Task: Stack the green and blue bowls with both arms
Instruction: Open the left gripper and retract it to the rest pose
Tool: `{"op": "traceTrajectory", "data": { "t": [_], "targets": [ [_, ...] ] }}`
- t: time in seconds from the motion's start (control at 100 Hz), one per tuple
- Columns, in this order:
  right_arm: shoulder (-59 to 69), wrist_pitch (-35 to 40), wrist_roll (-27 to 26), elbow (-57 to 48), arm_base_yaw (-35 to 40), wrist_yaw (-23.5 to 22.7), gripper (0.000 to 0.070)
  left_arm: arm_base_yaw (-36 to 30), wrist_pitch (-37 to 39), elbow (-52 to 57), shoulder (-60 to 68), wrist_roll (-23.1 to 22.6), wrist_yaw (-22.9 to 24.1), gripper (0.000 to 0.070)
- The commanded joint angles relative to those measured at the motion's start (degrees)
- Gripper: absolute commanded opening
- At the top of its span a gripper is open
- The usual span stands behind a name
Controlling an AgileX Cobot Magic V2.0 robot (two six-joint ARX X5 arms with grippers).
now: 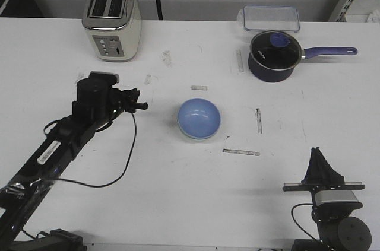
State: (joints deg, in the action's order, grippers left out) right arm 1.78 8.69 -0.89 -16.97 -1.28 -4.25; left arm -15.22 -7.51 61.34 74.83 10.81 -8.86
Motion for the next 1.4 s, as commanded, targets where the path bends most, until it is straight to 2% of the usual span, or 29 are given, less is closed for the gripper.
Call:
{"op": "traceTrajectory", "data": {
  "t": [0.0,0.16,0.5,0.71,1.11,1.39],
  "targets": [
    [-0.26,-0.52,-0.57,-0.11,-0.09,0.2,0.0015,1.16,4.07,-4.63,-3.41,-6.84,0.11,0.0],
    [-0.26,-0.52,-0.57,-0.11,-0.09,0.2,0.0015,4.61,9.49,-15.39,-13.35,-12.24,0.13,0.0],
    [-0.26,-0.52,-0.57,-0.11,-0.09,0.2,0.0015,10.12,13.57,-31.63,-34.75,-12.33,0.68,0.0],
    [-0.26,-0.52,-0.57,-0.11,-0.09,0.2,0.0015,11.91,7.65,-32.24,-45.2,-12.28,8.04,0.0001],
    [-0.26,-0.52,-0.57,-0.11,-0.09,0.2,0.0015,11.89,7.52,-32.22,-59.28,-12.28,8.02,0.0001],
    [-0.26,-0.52,-0.57,-0.11,-0.09,0.2,0.0015,11.89,6.99,-32.22,-64.46,-12.35,8.59,0.0001]
  ]
}}
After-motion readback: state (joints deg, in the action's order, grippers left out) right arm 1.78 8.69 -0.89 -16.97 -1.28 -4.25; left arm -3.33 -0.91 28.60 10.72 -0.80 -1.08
